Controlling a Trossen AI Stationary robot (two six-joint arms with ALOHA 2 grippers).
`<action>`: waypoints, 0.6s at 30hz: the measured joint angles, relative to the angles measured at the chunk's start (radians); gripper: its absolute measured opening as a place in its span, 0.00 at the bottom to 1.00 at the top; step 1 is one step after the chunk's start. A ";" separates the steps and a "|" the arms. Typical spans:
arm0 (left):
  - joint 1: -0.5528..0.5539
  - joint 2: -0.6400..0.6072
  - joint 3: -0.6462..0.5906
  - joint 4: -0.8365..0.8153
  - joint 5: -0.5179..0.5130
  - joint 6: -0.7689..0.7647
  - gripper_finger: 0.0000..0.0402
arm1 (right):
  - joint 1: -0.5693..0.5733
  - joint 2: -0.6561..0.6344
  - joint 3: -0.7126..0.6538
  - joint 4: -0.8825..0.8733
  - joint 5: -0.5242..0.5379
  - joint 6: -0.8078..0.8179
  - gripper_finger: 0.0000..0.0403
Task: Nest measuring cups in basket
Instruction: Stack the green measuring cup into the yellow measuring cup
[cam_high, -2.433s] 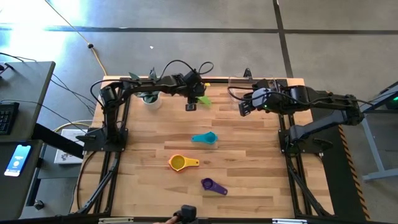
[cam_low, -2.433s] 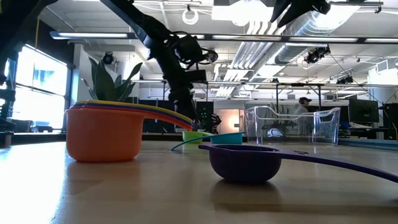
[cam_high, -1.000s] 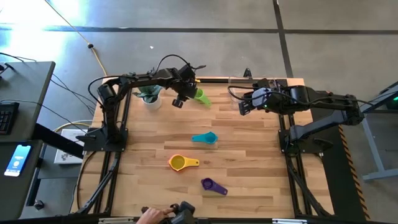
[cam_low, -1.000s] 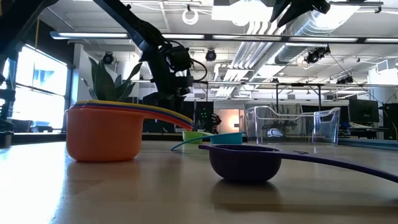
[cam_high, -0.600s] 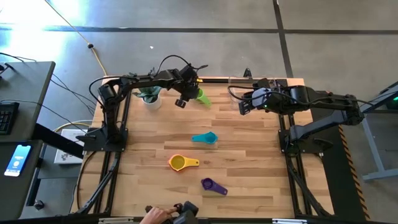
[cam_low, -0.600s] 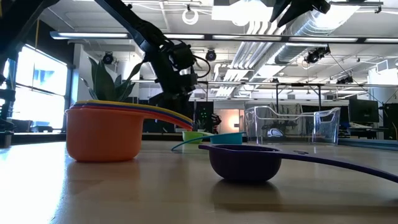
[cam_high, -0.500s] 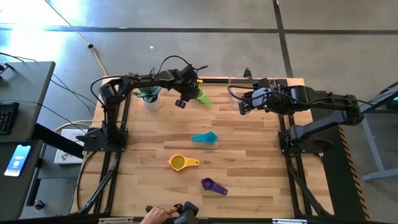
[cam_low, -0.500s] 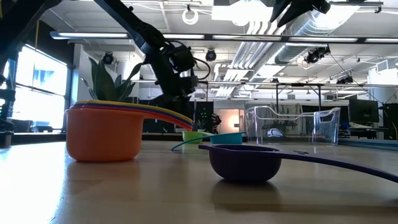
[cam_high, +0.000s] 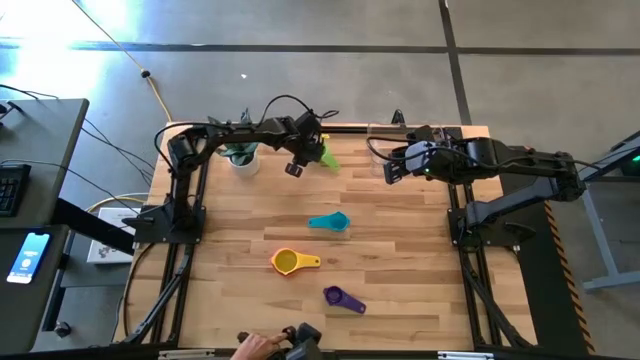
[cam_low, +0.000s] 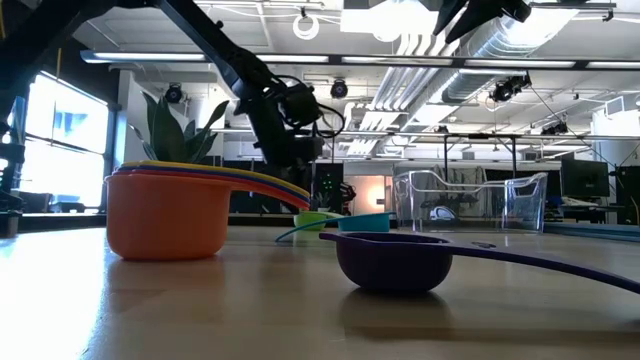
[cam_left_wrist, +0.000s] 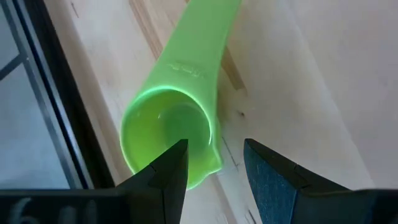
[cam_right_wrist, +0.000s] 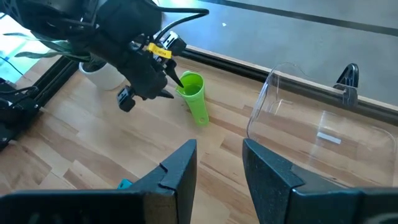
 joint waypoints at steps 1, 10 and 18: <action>0.000 0.002 0.000 0.000 0.011 0.000 0.36 | 0.000 0.000 0.000 0.000 0.000 0.000 0.30; -0.002 0.051 0.000 0.005 0.012 -0.075 0.36 | 0.000 0.000 0.000 0.000 0.000 0.000 0.30; -0.005 0.047 0.000 0.002 -0.005 -0.135 0.23 | 0.000 0.000 0.000 0.000 0.000 0.000 0.30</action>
